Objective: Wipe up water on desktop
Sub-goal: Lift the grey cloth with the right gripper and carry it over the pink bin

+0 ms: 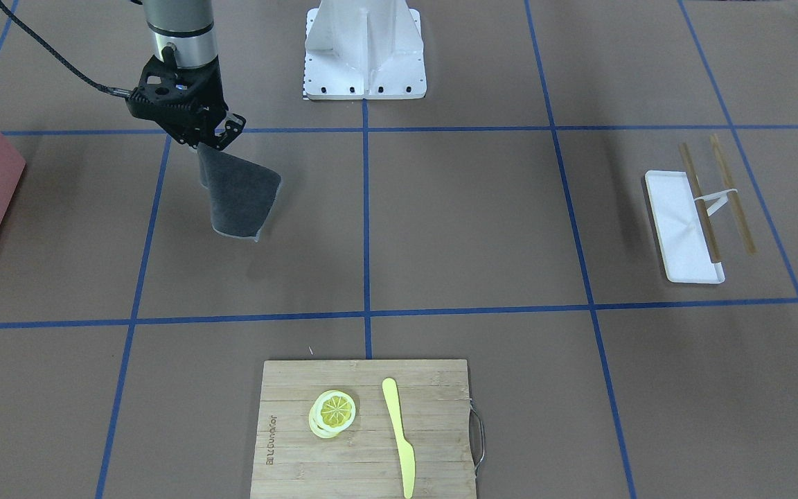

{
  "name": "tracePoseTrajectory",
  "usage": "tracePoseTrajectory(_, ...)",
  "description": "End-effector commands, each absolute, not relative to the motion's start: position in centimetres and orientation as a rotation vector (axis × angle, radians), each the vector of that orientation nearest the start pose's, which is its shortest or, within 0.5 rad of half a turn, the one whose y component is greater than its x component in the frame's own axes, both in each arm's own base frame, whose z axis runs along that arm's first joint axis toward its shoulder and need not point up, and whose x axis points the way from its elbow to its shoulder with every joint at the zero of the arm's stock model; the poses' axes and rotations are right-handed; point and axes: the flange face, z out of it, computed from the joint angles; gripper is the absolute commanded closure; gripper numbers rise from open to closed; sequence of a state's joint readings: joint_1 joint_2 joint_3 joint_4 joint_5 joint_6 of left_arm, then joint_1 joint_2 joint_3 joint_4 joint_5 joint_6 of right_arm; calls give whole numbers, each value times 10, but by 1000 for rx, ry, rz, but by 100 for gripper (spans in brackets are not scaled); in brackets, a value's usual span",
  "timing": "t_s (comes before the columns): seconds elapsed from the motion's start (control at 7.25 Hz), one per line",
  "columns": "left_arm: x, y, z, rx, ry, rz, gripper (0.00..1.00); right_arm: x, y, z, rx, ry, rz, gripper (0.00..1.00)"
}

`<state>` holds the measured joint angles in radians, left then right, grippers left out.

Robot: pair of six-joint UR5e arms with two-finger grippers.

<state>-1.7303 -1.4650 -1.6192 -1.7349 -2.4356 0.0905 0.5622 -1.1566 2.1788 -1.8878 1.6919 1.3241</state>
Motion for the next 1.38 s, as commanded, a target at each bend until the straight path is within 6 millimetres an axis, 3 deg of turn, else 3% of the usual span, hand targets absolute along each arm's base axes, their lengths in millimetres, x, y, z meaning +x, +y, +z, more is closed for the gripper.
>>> tracePoseTrajectory(0.0,-128,-436,663,204,845,-19,2,-305,-425,218,158,-749,236,100)
tracePoseTrajectory(0.28,-128,-435,665,201,844,-20,2,-232,-457,261,156,-656,121,100)
tracePoseTrajectory(0.41,-128,-435,665,200,845,-21,2,-179,-463,299,142,-642,39,100)
tracePoseTrajectory(0.55,-128,-435,665,200,845,-21,2,-123,-455,337,139,-635,-45,100)
tracePoseTrajectory(0.83,-128,-432,667,197,846,-18,2,-5,-413,422,107,-639,-111,100)
tracePoseTrajectory(0.97,-128,-431,668,197,846,-18,2,40,-392,450,109,-641,-109,100)
tracePoseTrajectory(1.1,-128,-431,668,198,846,-17,2,62,-372,476,71,-634,-68,100)
tracePoseTrajectory(1.24,-128,-431,668,198,846,-17,2,70,-352,496,32,-627,-50,100)
